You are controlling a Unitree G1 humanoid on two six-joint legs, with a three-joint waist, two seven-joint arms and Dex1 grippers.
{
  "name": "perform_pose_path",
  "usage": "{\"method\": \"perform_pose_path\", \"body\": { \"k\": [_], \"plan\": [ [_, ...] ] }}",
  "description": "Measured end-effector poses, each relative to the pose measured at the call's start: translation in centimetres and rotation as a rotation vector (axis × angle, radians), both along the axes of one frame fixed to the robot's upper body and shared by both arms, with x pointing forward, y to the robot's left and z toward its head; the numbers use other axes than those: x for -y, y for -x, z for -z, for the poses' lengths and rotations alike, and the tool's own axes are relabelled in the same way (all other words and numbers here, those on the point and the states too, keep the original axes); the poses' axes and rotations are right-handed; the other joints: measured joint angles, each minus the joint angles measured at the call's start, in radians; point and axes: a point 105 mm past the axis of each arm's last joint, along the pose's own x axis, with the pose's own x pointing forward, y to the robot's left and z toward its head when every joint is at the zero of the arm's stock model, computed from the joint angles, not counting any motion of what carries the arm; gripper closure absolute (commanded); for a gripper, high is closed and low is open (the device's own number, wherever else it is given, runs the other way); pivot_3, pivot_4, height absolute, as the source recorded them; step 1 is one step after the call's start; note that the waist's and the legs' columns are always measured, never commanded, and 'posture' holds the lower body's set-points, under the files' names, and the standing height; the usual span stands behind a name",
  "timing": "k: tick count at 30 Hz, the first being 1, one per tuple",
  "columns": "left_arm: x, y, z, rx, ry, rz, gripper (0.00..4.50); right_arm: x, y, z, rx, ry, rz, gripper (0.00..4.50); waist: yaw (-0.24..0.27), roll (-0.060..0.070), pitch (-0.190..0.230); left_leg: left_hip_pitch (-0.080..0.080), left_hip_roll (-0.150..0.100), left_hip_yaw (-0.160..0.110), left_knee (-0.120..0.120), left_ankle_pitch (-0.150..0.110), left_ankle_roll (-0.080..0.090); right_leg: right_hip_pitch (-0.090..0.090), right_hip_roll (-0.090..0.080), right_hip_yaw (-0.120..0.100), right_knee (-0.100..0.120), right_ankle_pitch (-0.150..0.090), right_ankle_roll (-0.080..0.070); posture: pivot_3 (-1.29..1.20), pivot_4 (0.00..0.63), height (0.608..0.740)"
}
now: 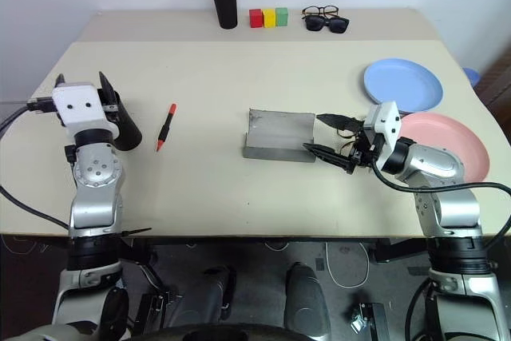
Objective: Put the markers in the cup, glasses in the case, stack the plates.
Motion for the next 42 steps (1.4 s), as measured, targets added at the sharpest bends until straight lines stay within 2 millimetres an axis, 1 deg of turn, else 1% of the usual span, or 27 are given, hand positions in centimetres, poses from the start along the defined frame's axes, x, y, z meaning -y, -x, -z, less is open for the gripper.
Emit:
{"method": "perform_pose_path", "body": {
  "k": [3,7,9,11,14,16,18,19,21,22,24,30,34,37,40,41,42],
  "plan": [
    [1.4,-0.2,-0.1,-0.015,0.025,0.081,1.44,-0.3,0.3,-0.7,0.020,-0.029,-0.021,1.16,0.000,0.000,0.000,0.000,0.000,0.000,0.000,0.000,0.000,0.000,0.000,0.000,0.000,0.000,0.000,0.00,0.150,0.740],
    [5.2,-0.3,-0.1,-0.099,0.052,0.268,1.44,-1.0,0.7,-1.2,0.035,-0.061,-0.048,1.16,0.000,0.000,0.000,0.000,0.000,0.000,0.000,0.000,0.000,0.000,0.000,0.000,0.000,0.000,0.000,0.00,0.150,0.740],
    [6.8,-0.2,0.4,-0.172,0.062,0.339,1.44,-1.0,0.7,-1.2,0.037,-0.064,-0.050,1.16,0.000,0.000,0.000,0.000,0.000,0.000,0.000,0.000,0.000,0.000,0.000,0.000,0.000,0.000,0.000,0.00,0.150,0.740],
    [7.6,-0.2,1.7,-0.308,0.097,0.369,1.44,-1.0,0.7,-1.1,0.037,-0.064,-0.048,1.16,-0.003,0.000,0.000,0.000,0.000,0.000,0.000,0.000,0.000,0.000,0.000,0.000,0.001,0.000,0.000,0.00,0.150,0.740],
    [7.5,-0.7,3.4,-0.519,0.163,0.321,1.44,-0.9,0.8,-0.8,0.032,-0.066,-0.040,1.16,-0.003,0.000,0.000,0.000,0.000,0.000,0.001,0.000,0.000,0.000,0.001,0.000,0.001,0.000,0.000,0.00,0.150,0.740],
    [7.0,-1.1,3.3,-0.588,0.202,0.280,1.44,-0.8,0.8,-0.7,0.035,-0.068,-0.033,1.16,-0.004,0.000,0.000,0.000,0.000,0.000,0.001,0.000,0.000,0.000,0.001,0.000,0.001,-0.001,0.001,0.00,0.150,0.740],
    [5.9,-1.6,2.8,-0.641,0.232,0.212,1.44,-0.8,0.8,-0.7,0.038,-0.070,-0.029,1.16,-0.005,0.000,0.000,0.000,0.000,0.000,0.000,0.000,0.000,0.000,0.001,0.000,0.001,-0.001,0.002,0.00,0.150,0.740],
    [5.3,-1.8,2.9,-0.669,0.248,0.178,1.44,-0.8,0.8,-0.6,0.039,-0.070,-0.026,1.16,-0.006,0.000,0.000,0.000,0.000,0.000,0.000,0.000,0.000,0.000,0.001,0.000,0.001,-0.001,0.001,0.00,0.150,0.740],
    [4.2,-2.1,3.7,-0.738,0.285,0.122,1.44,-0.7,0.8,-0.5,0.039,-0.067,-0.018,1.16,-0.007,0.000,0.000,0.000,0.000,0.000,-0.001,0.000,0.000,0.000,0.001,0.000,0.001,-0.001,0.001,0.00,0.150,0.740],
    [3.8,-2.2,4.4,-0.786,0.314,0.097,1.44,-0.6,0.8,-0.5,0.039,-0.067,-0.014,1.16,-0.006,0.000,0.000,0.000,0.000,0.000,0.000,0.000,0.000,0.000,0.001,0.000,0.001,-0.001,0.001,0.00,0.150,0.740],
    [3.3,-2.3,5.5,-0.858,0.361,0.070,1.44,-0.6,0.8,-0.5,0.041,-0.069,-0.007,1.16,-0.004,-0.001,0.000,0.000,0.000,-0.001,0.000,0.000,0.000,0.000,0.001,0.000,0.001,-0.001,0.001,0.00,0.150,0.740],
    [3.6,-2.8,7.1,-0.974,0.495,0.058,1.44,-0.3,0.8,-0.1,0.029,-0.072,0.011,1.16,-0.002,-0.001,0.000,0.000,0.000,-0.001,0.000,0.000,0.000,0.000,0.000,0.000,0.001,-0.001,0.001,0.00,0.150,0.740],
    [4.3,-3.4,7.3,-1.004,0.521,0.077,1.44,0.0,0.9,0.1,0.024,-0.075,0.030,1.16,-0.003,-0.001,0.000,0.000,0.000,-0.001,0.000,0.000,0.000,0.000,0.000,0.000,0.001,-0.001,0.001,0.00,0.150,0.740],
    [5.0,-3.8,8.0,-1.033,0.528,0.099,2.23,0.0,1.0,-0.1,0.035,-0.075,0.037,1.16,-0.005,-0.001,0.000,0.000,0.000,-0.001,0.000,0.000,0.000,0.000,0.000,0.000,0.001,-0.001,0.002,0.00,0.150,0.740],
    [5.6,-4.2,8.1,-1.031,0.531,0.123,3.68,0.0,1.2,-0.2,0.044,-0.075,0.043,1.16,-0.003,-0.001,0.000,0.000,0.000,-0.001,0.000,0.000,0.000,0.000,0.000,0.000,0.001,-0.001,0.002,0.00,0.150,0.740],
    [5.7,-4.4,8.1,-1.030,0.532,0.129,4.23,0.0,1.3,-0.2,0.043,-0.075,0.045,1.16,-0.003,-0.001,0.000,0.000,0.000,-0.001,0.000,0.000,0.000,0.000,0.000,0.000,0.001,-0.001,0.002,0.00,0.150,0.740],
    [5.9,-4.5,8.0,-1.030,0.532,0.133,4.44,0.1,1.3,-0.1,0.040,-0.074,0.048,1.16,-0.003,-0.001,0.000,0.000,0.000,-0.001,0.000,0.000,0.000,0.000,0.000,0.000,0.001,-0.001,0.002,0.00,0.150,0.740]
  ]
}}
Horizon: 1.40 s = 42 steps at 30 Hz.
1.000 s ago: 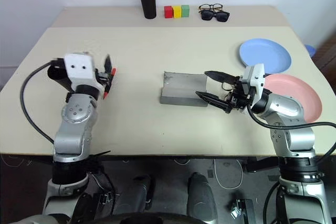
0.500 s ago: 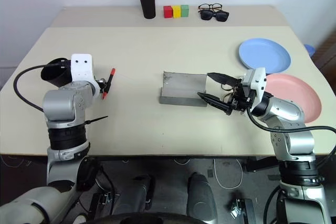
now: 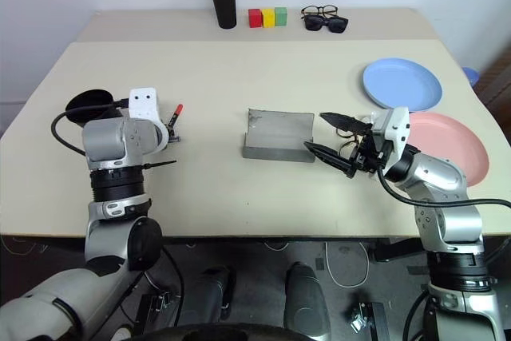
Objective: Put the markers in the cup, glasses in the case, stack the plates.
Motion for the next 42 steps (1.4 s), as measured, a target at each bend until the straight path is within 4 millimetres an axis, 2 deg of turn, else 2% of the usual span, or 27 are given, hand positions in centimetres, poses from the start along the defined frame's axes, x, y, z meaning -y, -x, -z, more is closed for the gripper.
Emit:
{"method": "perform_pose_path", "body": {
  "k": [6,10,11,14,16,18,23,26,34,42],
  "plan": [
    [0.6,-0.2,-0.2,0.013,0.030,0.043,4.44,0.4,0.0,0.0,-0.001,-0.005,0.023,1.16,0.000,0.000,0.000,0.000,0.000,0.000,0.000,0.000,0.000,0.000,0.000,0.000,0.000,0.000,0.000,0.00,0.150,0.740],
    [3.2,0.2,-1.3,0.135,0.043,0.206,4.44,0.3,0.0,-0.2,0.008,-0.006,0.028,1.16,0.001,0.000,0.000,-0.001,0.000,0.000,0.000,0.000,0.000,0.000,0.000,0.000,-0.001,0.000,0.000,0.00,0.150,0.740],
    [3.7,0.5,-2.1,0.203,0.017,0.255,4.44,0.2,-0.1,-0.3,0.011,-0.008,0.029,1.16,0.001,0.000,0.000,-0.001,0.000,0.000,0.000,0.000,0.000,-0.001,0.000,0.000,-0.001,0.000,0.000,0.00,0.150,0.740],
    [5.9,1.6,-6.2,0.520,-0.089,0.409,4.44,-0.2,-0.6,-1.5,0.052,-0.038,0.029,1.16,-0.004,0.000,0.000,0.000,0.001,0.000,-0.001,0.000,-0.001,-0.001,0.000,0.000,-0.001,0.001,-0.002,0.00,0.150,0.740],
    [6.4,2.4,-8.2,0.689,-0.140,0.435,4.44,-0.9,-0.8,-2.6,0.084,-0.071,0.002,1.16,-0.003,0.001,-0.001,0.001,0.001,0.001,-0.001,0.001,-0.002,0.000,0.000,0.000,0.000,0.001,-0.002,0.00,0.150,0.740],
    [5.0,3.0,-8.8,0.786,-0.194,0.367,4.44,-1.6,-0.8,-3.1,0.094,-0.085,-0.038,1.16,-0.004,0.002,-0.001,0.001,0.001,0.001,-0.001,0.001,-0.002,0.000,0.000,0.000,-0.001,0.001,-0.002,0.00,0.150,0.740],
    [-0.8,4.6,-9.8,0.962,-0.395,0.101,4.44,-3.9,-0.4,-2.9,0.050,-0.130,-0.194,1.16,0.002,0.001,-0.001,0.000,0.001,0.000,0.000,0.001,-0.001,0.000,0.000,0.000,-0.001,0.001,-0.003,0.00,0.150,0.740],
    [-3.1,5.4,-10.3,1.031,-0.527,-0.028,4.44,-5.1,-0.1,-3.2,0.037,-0.149,-0.299,1.16,0.006,0.001,-0.001,0.000,0.000,0.000,0.000,0.001,-0.001,0.000,0.000,0.000,-0.001,0.001,-0.003,0.00,0.150,0.740],
    [-5.2,5.6,-9.6,1.059,-0.675,-0.210,4.44,-5.4,-0.4,-2.7,0.005,-0.136,-0.374,1.16,0.003,0.001,-0.001,0.000,0.000,0.000,0.000,0.001,-0.001,-0.001,0.000,0.000,0.000,0.001,-0.002,0.00,0.150,0.740],
    [-7.0,5.4,-7.6,1.017,-0.720,-0.324,4.44,-5.4,-0.5,-2.8,0.013,-0.137,-0.359,1.16,0.002,0.001,-0.001,0.000,0.000,0.000,0.000,0.001,-0.001,-0.001,0.000,0.000,0.000,0.001,-0.002,0.00,0.150,0.740]
  ]
}}
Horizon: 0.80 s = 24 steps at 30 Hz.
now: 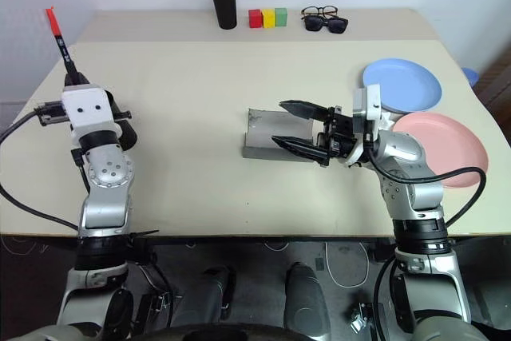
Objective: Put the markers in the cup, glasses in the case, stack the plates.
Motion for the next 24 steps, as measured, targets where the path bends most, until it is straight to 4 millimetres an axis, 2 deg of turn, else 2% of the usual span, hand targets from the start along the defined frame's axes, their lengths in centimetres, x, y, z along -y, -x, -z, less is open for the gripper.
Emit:
{"method": "perform_pose_path", "body": {
  "k": [8,16,21,24],
  "plan": [
    [-0.5,-0.7,0.7,-0.004,-0.021,-0.022,4.44,0.0,-0.3,-0.3,0.000,0.000,0.028,1.16,0.000,0.000,0.000,0.000,0.000,0.000,0.000,0.000,0.000,0.000,0.000,0.000,0.000,0.000,0.000,0.00,0.150,0.740],
    [-0.2,-0.7,0.4,0.011,-0.025,0.000,0.60,0.1,-0.4,-0.5,0.022,0.002,0.035,1.16,0.000,0.000,0.000,0.000,0.000,0.000,0.000,0.000,0.000,0.000,0.000,0.000,0.000,0.000,0.000,0.00,0.150,0.740],
    [0.4,-0.3,1.2,0.004,0.001,0.052,0.60,0.4,-0.4,-0.2,0.013,-0.002,0.050,1.16,0.000,0.000,0.000,0.000,0.000,0.000,0.000,0.000,0.000,0.000,0.000,0.000,0.000,0.000,0.000,0.00,0.150,0.740],
    [0.8,-0.2,0.9,0.014,0.007,0.082,0.60,0.5,-0.4,-0.2,0.013,-0.002,0.054,1.16,0.000,0.000,0.000,0.000,0.000,0.000,0.000,0.000,0.000,0.000,0.000,0.000,0.000,0.000,0.000,0.00,0.150,0.740]
  ]
}}
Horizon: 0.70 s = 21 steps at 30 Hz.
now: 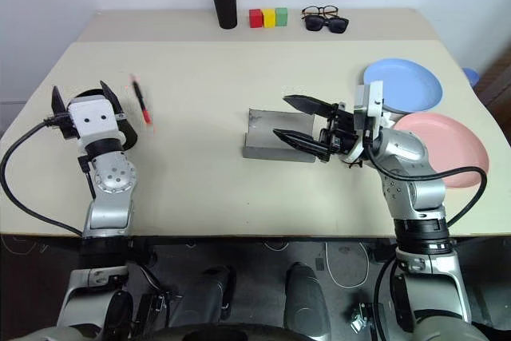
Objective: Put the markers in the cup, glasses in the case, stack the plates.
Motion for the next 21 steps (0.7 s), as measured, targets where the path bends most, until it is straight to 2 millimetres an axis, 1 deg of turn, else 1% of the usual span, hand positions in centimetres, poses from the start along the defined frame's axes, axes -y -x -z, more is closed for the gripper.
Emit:
{"method": "perform_pose_path", "body": {
  "k": [4,6,7,10,11,13,14,16,18,21],
  "plan": [
    [0.9,0.0,-0.7,0.013,0.015,0.057,0.60,0.4,0.0,0.5,-0.017,-0.003,0.019,1.16,0.000,0.000,0.000,0.000,0.000,0.000,0.000,0.000,0.000,0.000,0.000,0.000,0.000,0.000,0.000,0.00,0.150,0.740],
    [1.8,-0.5,-0.9,-0.008,0.096,0.087,0.60,0.6,0.0,0.7,-0.025,-0.004,0.033,1.16,0.003,0.000,0.000,-0.001,0.000,0.000,0.001,0.000,0.000,0.000,0.000,0.000,0.000,0.000,0.000,0.00,0.150,0.740],
    [2.3,-1.1,-1.2,-0.030,0.148,0.103,0.60,0.8,0.0,0.7,-0.028,-0.007,0.043,1.16,0.005,0.000,0.000,-0.001,0.000,0.000,0.001,0.000,0.000,0.001,0.000,0.000,0.000,0.000,0.000,0.00,0.150,0.740],
    [3.6,-2.4,-2.9,-0.078,0.236,0.128,0.60,1.2,-0.1,0.5,-0.024,-0.012,0.064,1.16,0.002,-0.001,0.000,-0.001,0.000,0.000,0.002,0.000,0.000,0.001,0.000,0.000,0.000,0.000,0.000,0.00,0.150,0.740],
    [4.3,-3.4,-3.5,-0.134,0.311,0.137,0.60,1.4,-0.2,0.5,-0.022,-0.012,0.074,1.16,0.003,-0.001,0.000,-0.001,0.000,0.000,0.002,0.000,0.000,0.001,0.000,0.000,0.000,0.000,0.001,0.00,0.150,0.740],
    [5.0,-4.5,-3.9,-0.226,0.432,0.137,0.60,1.7,-0.2,0.3,-0.018,-0.015,0.086,1.16,0.000,-0.002,0.000,-0.001,-0.001,0.000,0.001,0.000,0.000,0.001,0.000,-0.001,-0.001,-0.003,0.005,0.00,0.150,0.740],
    [5.5,-5.4,-3.8,-0.289,0.530,0.130,0.60,1.8,-0.2,0.3,-0.016,-0.017,0.093,1.16,-0.001,-0.002,0.000,-0.001,0.000,0.000,0.001,0.000,0.001,0.001,0.000,-0.001,-0.001,-0.003,0.005,0.00,0.150,0.740],
    [6.0,-6.2,-3.4,-0.364,0.609,0.115,0.60,2.1,-0.3,0.2,-0.015,-0.022,0.108,1.16,-0.008,-0.002,0.000,0.000,0.000,0.000,0.000,-0.001,0.001,0.001,0.000,-0.001,-0.001,-0.004,0.007,0.00,0.150,0.740],
    [6.0,-6.9,-2.1,-0.453,0.684,0.076,0.60,2.5,-0.3,0.2,-0.014,-0.028,0.126,1.16,-0.010,-0.002,0.000,0.000,0.000,0.000,-0.001,-0.001,0.001,0.000,0.000,-0.001,0.000,-0.004,0.007,0.00,0.150,0.740],
    [5.7,-7.6,0.6,-0.559,0.775,0.009,0.60,2.8,-0.3,0.6,-0.028,-0.031,0.147,1.16,-0.004,-0.002,0.000,0.000,0.000,0.000,0.000,0.000,0.001,0.000,0.000,-0.001,0.000,-0.003,0.005,0.00,0.150,0.740]
  ]
}}
